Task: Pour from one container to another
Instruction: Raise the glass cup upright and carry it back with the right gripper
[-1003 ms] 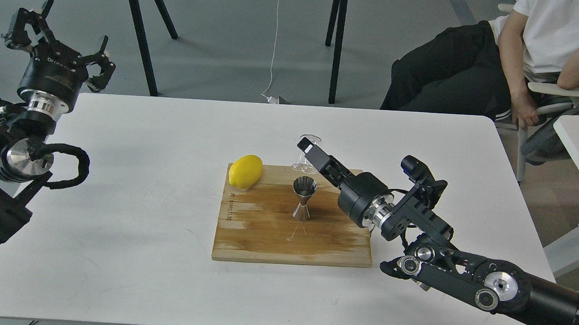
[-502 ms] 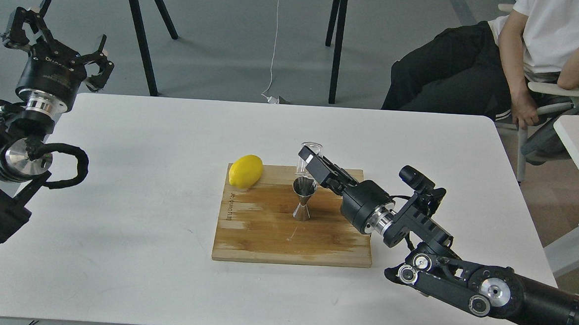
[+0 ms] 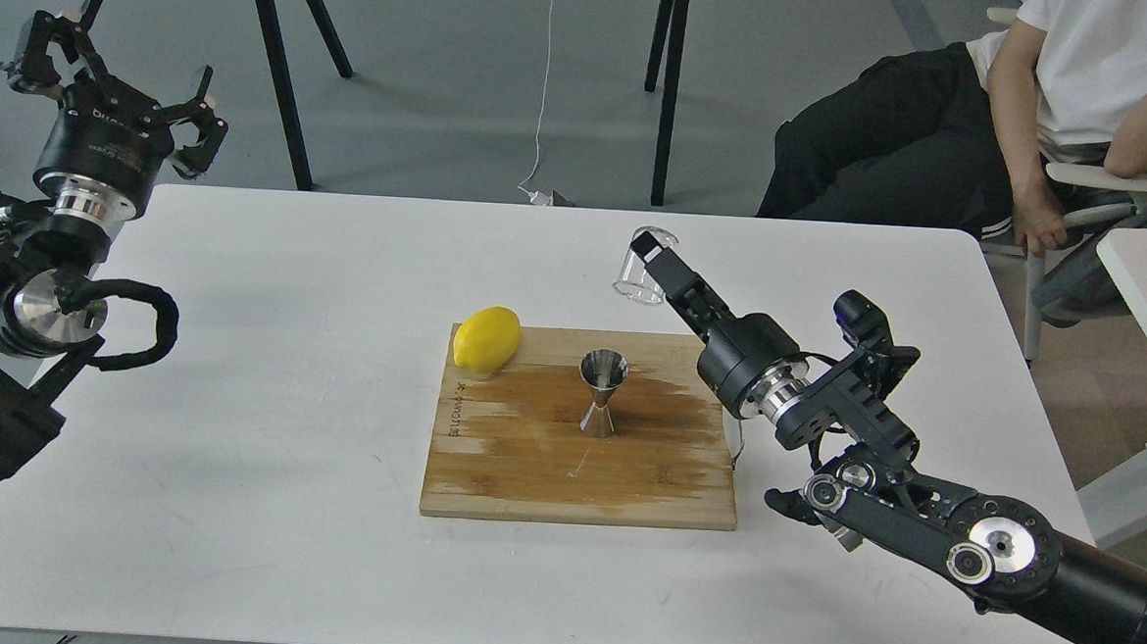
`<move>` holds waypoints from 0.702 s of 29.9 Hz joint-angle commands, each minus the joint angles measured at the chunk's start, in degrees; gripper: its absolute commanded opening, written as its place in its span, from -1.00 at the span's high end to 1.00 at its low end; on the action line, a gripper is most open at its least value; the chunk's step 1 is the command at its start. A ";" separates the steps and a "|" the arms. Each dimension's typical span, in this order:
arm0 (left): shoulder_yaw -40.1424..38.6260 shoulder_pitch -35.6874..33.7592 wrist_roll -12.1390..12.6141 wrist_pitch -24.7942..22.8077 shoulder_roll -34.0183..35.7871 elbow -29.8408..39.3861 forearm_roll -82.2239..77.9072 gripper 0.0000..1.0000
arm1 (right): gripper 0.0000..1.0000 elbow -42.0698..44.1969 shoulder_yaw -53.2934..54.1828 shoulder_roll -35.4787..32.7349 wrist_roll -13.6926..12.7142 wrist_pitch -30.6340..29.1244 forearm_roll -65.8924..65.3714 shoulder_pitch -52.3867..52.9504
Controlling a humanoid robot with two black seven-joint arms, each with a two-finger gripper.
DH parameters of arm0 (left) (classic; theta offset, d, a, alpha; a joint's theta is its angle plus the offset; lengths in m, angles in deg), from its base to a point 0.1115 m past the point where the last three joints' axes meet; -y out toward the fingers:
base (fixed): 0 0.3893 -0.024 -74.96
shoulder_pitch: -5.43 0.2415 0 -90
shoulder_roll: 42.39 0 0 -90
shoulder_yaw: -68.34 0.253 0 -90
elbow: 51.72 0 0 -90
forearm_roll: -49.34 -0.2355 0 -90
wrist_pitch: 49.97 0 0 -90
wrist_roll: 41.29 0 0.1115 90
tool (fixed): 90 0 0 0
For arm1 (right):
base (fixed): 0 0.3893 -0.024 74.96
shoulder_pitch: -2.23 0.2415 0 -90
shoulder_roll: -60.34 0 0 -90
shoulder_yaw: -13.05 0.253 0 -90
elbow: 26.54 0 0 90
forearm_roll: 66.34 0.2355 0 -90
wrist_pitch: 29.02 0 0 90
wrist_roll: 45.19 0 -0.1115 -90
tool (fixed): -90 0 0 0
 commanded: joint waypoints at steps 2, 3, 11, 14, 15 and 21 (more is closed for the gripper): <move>0.00 0.00 0.00 -0.17 0.27 0.00 -0.01 -1.00 | 0.52 -1.49 7.20 -1.95 -2.76 -0.59 8.23 -0.67; 0.00 0.00 0.00 -0.17 0.35 0.00 -0.01 -1.00 | 0.52 -2.28 8.60 -2.48 -3.47 -0.68 10.16 -0.76; -0.61 0.00 0.09 -0.43 0.53 0.00 -0.01 -1.00 | 0.52 -7.65 23.98 -6.26 -6.63 -0.68 31.52 -5.50; -0.70 0.00 0.09 -0.43 0.53 0.00 -0.01 -1.00 | 0.52 -7.65 30.31 -6.61 -9.18 -0.68 36.09 -7.87; -0.70 -0.09 0.09 -0.43 0.53 0.00 -0.01 -1.00 | 0.52 -7.56 32.24 -6.61 -9.88 -0.77 37.41 -8.84; -0.70 -0.35 0.09 -0.52 0.53 0.00 -0.01 -1.00 | 0.51 -7.21 40.07 -6.61 -12.35 -0.77 43.83 -13.68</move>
